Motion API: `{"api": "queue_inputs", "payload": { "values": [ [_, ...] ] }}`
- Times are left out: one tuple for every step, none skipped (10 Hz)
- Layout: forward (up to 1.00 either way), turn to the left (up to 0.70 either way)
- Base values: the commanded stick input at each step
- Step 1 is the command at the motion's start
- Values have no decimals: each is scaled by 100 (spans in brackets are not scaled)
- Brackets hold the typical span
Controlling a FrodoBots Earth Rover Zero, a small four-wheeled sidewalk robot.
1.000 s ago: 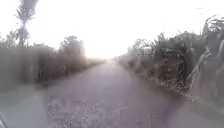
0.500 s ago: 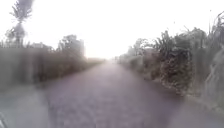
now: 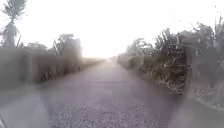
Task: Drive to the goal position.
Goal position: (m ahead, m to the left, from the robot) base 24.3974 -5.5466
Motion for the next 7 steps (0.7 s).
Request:
{"api": "queue_inputs", "payload": {
  "values": [
    [70, 0],
    [70, 0],
    [70, 0],
    [70, 0],
    [70, 0],
    [70, 0],
    [70, 0]
  ]
}}
